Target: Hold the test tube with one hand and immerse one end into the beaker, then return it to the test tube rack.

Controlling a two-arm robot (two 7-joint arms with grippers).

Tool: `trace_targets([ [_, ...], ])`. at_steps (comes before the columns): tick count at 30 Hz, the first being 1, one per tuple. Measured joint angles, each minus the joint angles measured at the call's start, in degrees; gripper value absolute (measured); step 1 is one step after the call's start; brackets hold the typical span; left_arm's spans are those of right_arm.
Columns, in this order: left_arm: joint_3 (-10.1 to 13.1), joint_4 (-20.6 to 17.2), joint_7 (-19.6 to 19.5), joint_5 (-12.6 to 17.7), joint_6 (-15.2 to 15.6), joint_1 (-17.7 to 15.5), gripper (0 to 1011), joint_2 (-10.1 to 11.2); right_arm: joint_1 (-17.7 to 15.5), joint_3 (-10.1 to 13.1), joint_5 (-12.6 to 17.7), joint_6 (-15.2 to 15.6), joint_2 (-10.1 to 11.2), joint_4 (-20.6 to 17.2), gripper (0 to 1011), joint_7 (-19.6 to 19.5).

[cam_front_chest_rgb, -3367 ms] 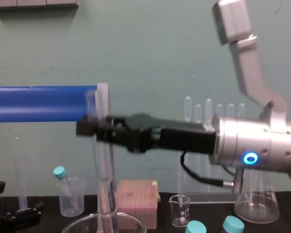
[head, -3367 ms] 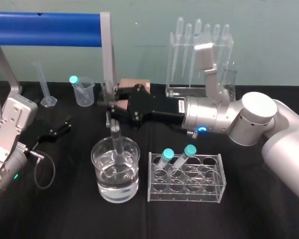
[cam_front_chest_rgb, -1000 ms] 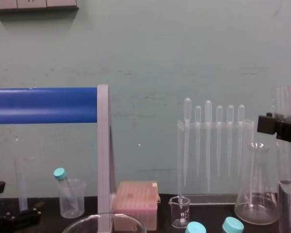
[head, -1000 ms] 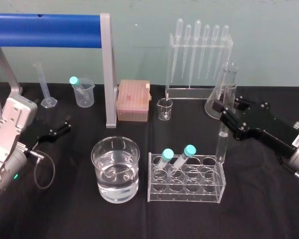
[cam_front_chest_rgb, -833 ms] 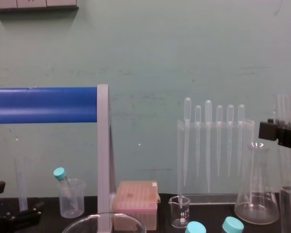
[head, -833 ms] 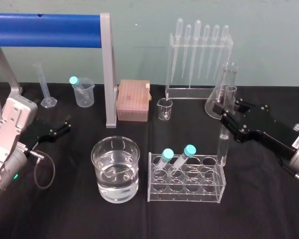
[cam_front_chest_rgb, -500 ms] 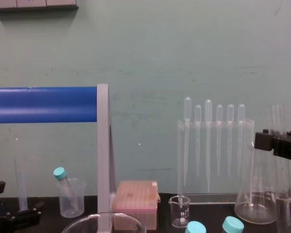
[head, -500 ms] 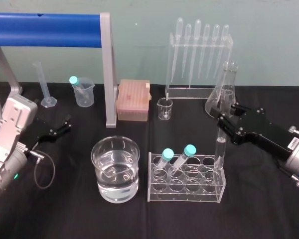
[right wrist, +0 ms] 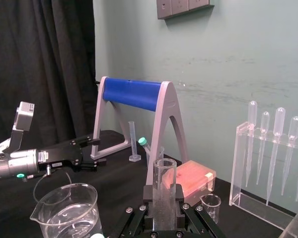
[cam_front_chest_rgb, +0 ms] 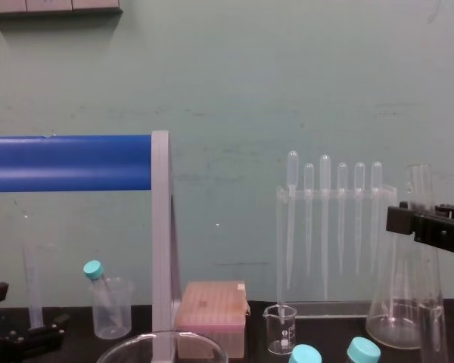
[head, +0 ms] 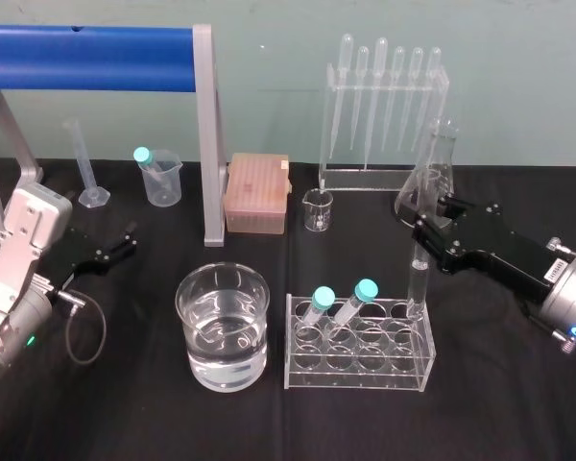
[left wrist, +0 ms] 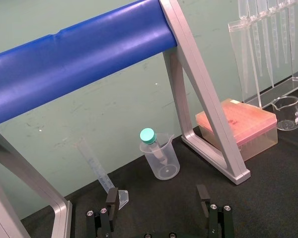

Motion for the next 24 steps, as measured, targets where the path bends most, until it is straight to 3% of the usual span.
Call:
trace_targets([
  [24, 0.00, 0.00, 0.00, 0.00, 0.00, 0.00, 1000, 0.00, 5.88, -4.04, 0.08, 1.23, -2.27, 6.82, 233, 2.67],
])
